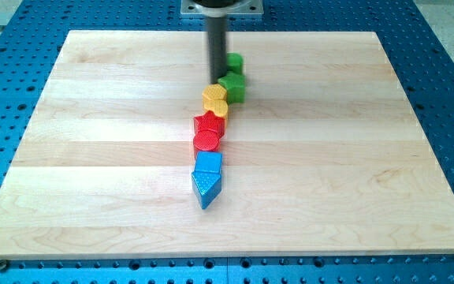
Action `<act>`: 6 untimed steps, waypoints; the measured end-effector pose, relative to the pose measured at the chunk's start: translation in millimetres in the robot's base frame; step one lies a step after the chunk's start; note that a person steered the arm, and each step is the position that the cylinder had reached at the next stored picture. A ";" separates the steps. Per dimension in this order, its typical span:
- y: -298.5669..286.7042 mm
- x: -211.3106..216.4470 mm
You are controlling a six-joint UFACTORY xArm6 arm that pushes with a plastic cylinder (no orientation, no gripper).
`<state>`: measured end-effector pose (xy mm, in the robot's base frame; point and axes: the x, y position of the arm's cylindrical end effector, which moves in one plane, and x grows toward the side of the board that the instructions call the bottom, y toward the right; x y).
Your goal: Move green blocks towards the center right
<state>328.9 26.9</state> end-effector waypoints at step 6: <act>122.7 -33.5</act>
<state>295.4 149.6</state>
